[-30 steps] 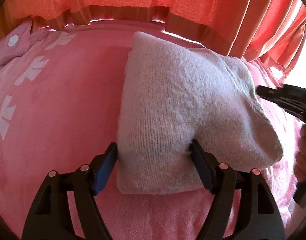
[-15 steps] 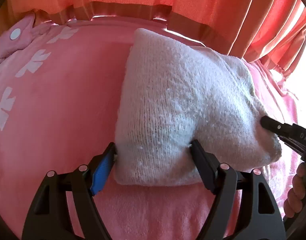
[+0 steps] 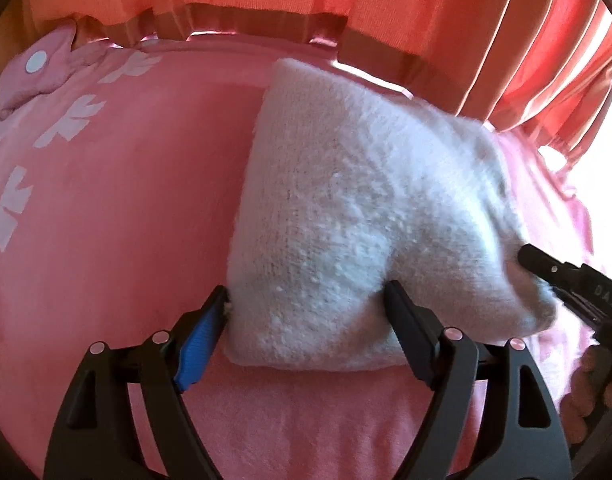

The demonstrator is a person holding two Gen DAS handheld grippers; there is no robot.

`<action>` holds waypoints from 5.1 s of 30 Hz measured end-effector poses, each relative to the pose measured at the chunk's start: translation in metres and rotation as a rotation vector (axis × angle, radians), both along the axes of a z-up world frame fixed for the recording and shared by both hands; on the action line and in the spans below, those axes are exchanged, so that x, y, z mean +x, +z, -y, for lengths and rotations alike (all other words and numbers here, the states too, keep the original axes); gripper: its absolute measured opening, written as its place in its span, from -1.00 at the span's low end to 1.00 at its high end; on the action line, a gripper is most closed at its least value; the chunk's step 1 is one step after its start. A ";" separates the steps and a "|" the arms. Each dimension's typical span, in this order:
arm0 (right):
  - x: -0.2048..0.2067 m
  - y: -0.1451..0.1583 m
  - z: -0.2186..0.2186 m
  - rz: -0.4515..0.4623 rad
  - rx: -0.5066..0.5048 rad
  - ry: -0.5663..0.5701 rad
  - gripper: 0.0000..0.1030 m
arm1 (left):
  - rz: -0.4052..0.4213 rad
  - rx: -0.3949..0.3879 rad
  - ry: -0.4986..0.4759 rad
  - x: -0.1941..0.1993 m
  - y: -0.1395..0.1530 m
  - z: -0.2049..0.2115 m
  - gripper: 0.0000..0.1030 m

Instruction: Fold small clothes

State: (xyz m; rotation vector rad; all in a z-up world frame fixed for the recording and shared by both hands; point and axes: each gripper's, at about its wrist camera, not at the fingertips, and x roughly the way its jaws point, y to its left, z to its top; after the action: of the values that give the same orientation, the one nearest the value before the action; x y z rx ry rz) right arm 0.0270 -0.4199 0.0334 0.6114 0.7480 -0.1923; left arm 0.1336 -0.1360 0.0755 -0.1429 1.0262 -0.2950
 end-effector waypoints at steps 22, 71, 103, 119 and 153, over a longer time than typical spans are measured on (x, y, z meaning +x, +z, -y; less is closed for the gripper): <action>0.027 -0.031 0.010 -0.113 0.113 -0.018 0.64 | -0.104 -0.290 0.040 0.035 -0.027 -0.005 0.91; 0.002 0.027 -0.038 -0.008 0.062 0.187 -0.69 | -0.005 -0.105 0.027 -0.028 0.006 -0.030 0.90; 0.006 0.004 -0.012 -0.092 -0.060 0.022 -0.37 | 0.094 0.226 -0.071 0.024 0.010 0.066 0.91; 0.041 -0.014 0.038 -0.071 0.065 -0.075 0.31 | -0.031 -0.034 -0.028 0.059 0.005 0.017 0.91; 0.102 0.130 -0.116 0.326 -0.041 0.248 -0.22 | 0.259 -0.356 -0.167 0.098 0.137 -0.138 0.46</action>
State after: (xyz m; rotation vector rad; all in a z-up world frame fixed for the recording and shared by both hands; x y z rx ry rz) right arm 0.1289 -0.3044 0.1633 0.4905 0.4967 0.1195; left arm 0.2313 0.0020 0.2125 -0.3330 0.7229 -0.6318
